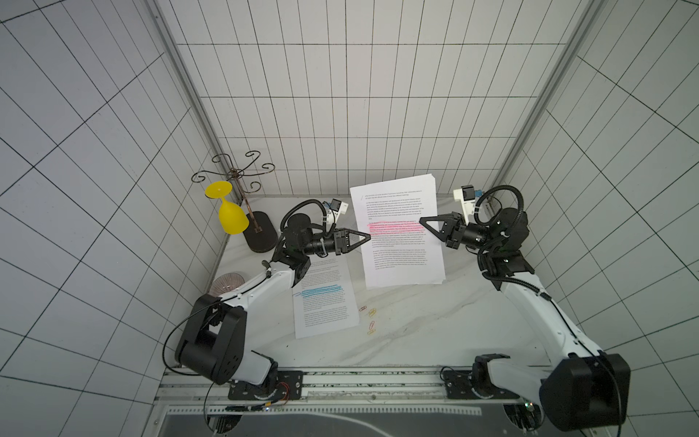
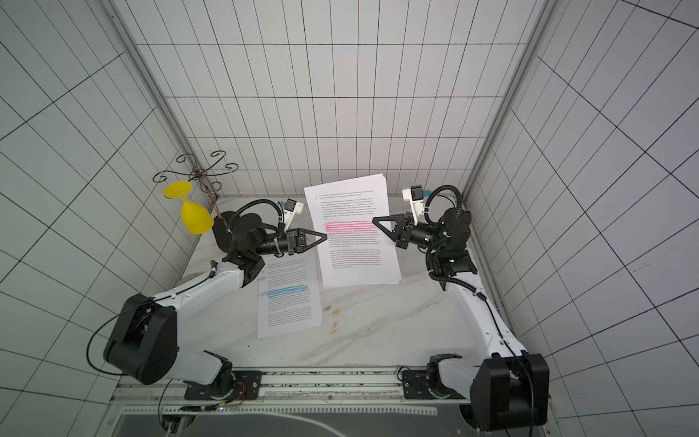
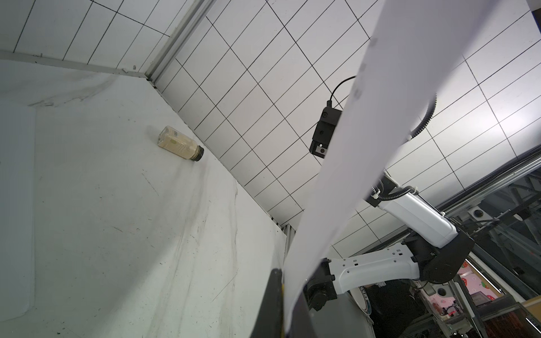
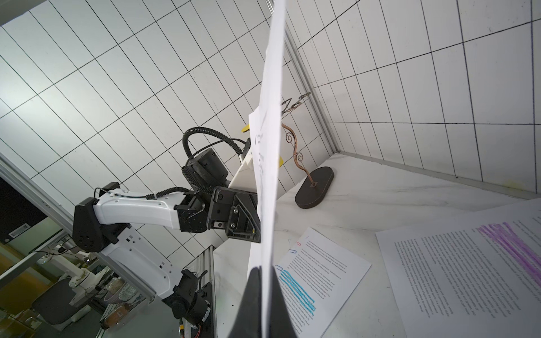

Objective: Unclip the paperclips from the documents
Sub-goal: Remove the paper clip from the document, then place the paper clip at the center of the board.

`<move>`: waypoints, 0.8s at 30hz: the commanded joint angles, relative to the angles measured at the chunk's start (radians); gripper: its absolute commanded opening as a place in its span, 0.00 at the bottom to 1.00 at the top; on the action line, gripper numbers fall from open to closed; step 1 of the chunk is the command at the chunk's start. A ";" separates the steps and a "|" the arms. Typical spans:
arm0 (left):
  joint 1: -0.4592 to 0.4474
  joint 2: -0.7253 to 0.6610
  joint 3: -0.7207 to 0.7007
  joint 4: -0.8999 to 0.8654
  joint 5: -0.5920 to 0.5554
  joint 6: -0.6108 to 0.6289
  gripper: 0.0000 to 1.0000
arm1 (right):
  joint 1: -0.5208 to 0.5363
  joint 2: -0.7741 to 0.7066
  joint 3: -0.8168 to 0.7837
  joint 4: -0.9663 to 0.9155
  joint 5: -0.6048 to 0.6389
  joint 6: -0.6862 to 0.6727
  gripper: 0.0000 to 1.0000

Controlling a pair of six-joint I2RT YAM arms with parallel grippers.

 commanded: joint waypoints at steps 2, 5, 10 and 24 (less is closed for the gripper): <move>0.079 -0.021 -0.056 -0.079 -0.077 0.017 0.00 | -0.084 -0.033 0.032 -0.026 0.014 -0.055 0.00; 0.102 -0.035 -0.069 -0.179 -0.093 0.086 0.00 | -0.125 -0.038 0.014 -0.028 0.014 -0.058 0.00; 0.113 -0.050 -0.088 -0.303 -0.126 0.184 0.00 | -0.149 -0.039 0.003 -0.077 0.033 -0.094 0.00; -0.311 -0.023 -0.143 -0.817 -0.448 0.533 0.00 | -0.152 0.020 0.015 -0.223 0.197 -0.191 0.00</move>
